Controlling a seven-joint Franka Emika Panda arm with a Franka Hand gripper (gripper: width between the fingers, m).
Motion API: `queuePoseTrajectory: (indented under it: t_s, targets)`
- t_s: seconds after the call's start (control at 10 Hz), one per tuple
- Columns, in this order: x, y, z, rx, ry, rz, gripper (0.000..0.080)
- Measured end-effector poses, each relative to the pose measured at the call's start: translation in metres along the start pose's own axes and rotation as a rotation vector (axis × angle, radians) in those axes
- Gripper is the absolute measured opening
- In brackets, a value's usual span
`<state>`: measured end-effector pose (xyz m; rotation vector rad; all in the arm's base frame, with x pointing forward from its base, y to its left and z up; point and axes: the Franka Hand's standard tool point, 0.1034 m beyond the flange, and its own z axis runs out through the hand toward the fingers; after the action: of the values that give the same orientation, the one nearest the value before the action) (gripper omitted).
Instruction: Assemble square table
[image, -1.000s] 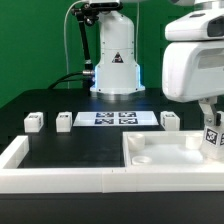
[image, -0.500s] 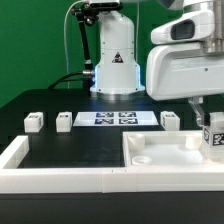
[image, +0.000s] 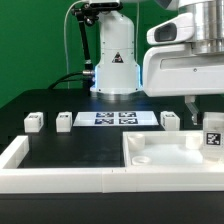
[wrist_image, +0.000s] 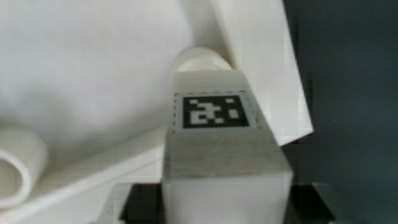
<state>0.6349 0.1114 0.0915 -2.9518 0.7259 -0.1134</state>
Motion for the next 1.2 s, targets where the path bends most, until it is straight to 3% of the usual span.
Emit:
queuePoseTrajectory:
  t_s: [0.3, 0.8, 1.2]
  targets:
    - [-0.0008, 0.0027, -0.0003, 0.003, -0.009, 0.253, 0.0291]
    - [-0.0074, 0.0019, 0.0001, -0.017, -0.021, 0.712, 0.0292]
    - [-0.0092, 0.0016, 0.0012, -0.013, -0.036, 0.812, 0.0292]
